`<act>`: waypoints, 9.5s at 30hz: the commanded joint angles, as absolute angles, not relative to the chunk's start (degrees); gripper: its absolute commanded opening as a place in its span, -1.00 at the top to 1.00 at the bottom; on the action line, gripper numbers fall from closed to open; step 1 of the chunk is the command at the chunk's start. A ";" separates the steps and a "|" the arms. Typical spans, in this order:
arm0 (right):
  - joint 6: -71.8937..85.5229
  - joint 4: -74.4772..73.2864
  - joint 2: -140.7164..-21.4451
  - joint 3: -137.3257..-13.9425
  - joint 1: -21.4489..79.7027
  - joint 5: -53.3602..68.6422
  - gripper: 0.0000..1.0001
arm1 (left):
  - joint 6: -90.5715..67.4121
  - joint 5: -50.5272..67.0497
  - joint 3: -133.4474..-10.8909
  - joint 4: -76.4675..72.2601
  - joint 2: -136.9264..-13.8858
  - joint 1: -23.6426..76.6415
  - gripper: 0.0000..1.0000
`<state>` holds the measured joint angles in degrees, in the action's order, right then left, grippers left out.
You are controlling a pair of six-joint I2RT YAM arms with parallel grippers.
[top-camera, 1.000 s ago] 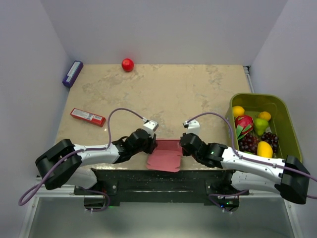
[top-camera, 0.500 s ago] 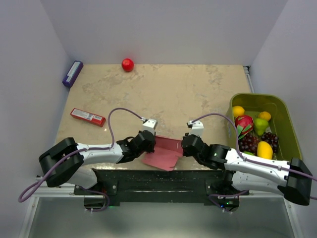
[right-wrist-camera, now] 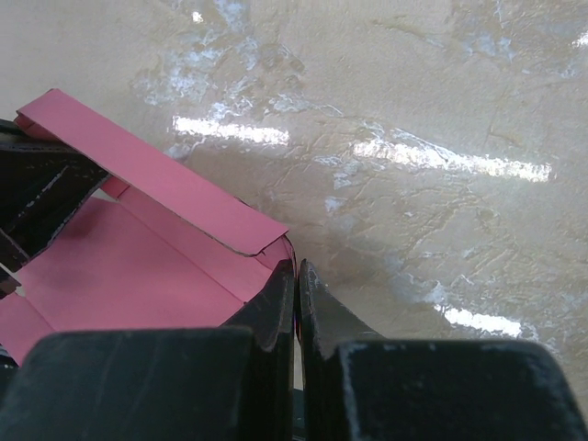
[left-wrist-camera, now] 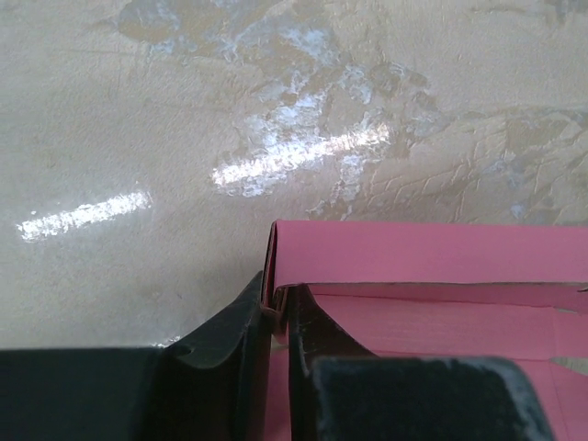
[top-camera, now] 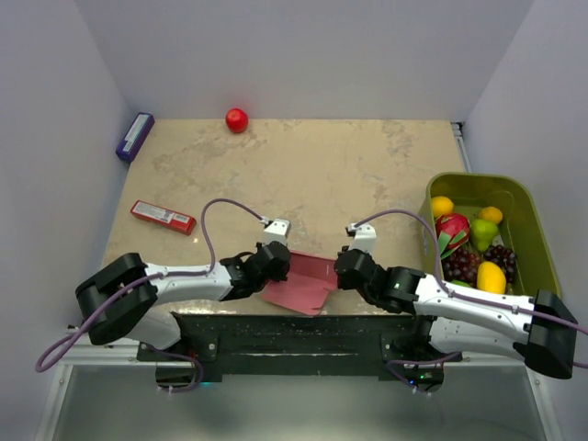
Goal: Fold the paper box
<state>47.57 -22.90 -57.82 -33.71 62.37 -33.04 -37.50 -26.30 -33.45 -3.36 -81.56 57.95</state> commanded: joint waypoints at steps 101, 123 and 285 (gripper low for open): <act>55.37 -3.52 -57.48 -29.71 56.51 -24.96 -0.39 | -34.45 14.41 -19.78 -25.04 -66.62 30.67 -0.39; 55.63 -2.55 -59.59 -29.18 56.43 -24.96 -0.37 | -34.72 15.91 -19.78 -26.46 -64.70 30.59 -0.39; 53.00 -3.09 -61.78 -30.41 51.60 -16.44 -0.47 | -32.61 8.26 -14.15 -31.02 -69.52 33.84 0.46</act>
<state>54.22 -7.88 -62.00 -31.35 53.21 -13.98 -35.27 8.29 -16.34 -34.15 -69.43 33.19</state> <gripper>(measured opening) 0.735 0.276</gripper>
